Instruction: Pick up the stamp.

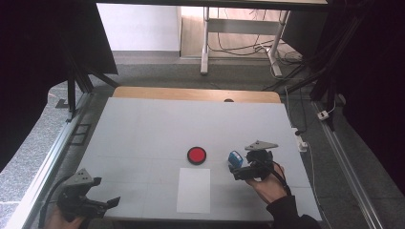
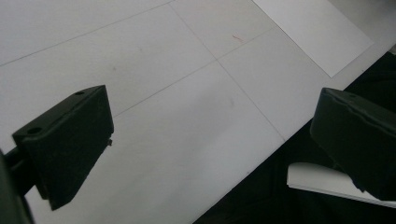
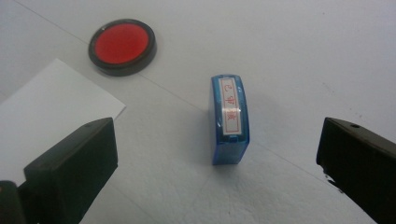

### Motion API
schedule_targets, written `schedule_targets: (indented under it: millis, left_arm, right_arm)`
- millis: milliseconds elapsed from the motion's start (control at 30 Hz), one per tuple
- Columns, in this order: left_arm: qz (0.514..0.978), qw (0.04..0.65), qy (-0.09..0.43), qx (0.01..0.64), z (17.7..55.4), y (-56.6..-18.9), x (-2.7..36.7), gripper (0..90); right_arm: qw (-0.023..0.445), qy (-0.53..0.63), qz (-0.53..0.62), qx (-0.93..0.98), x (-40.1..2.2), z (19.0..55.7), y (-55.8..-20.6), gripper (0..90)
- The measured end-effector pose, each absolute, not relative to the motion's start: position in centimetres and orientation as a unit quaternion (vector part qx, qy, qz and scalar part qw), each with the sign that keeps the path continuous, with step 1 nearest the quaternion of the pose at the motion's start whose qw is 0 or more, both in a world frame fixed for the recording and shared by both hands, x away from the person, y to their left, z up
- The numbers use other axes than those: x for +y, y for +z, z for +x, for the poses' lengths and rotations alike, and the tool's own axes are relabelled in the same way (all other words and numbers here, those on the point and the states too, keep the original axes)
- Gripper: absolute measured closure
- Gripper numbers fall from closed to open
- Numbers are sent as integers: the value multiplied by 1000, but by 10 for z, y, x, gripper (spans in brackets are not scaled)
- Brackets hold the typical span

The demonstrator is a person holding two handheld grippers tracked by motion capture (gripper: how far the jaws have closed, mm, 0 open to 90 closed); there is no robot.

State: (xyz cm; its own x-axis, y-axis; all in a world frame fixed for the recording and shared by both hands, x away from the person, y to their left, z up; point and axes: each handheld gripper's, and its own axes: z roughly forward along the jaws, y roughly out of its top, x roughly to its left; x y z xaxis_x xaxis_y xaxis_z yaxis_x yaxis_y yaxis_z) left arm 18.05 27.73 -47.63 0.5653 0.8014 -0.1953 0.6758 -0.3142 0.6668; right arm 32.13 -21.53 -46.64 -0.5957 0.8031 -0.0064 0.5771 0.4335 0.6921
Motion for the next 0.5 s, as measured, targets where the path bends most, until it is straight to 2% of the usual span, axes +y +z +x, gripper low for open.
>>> schedule_targets:
  millis: [500]
  left_arm:
    - [806,364,85,458,181,-477,277,0]
  right_arm:
    - [161,293,415,846,-208,346,-483,8]
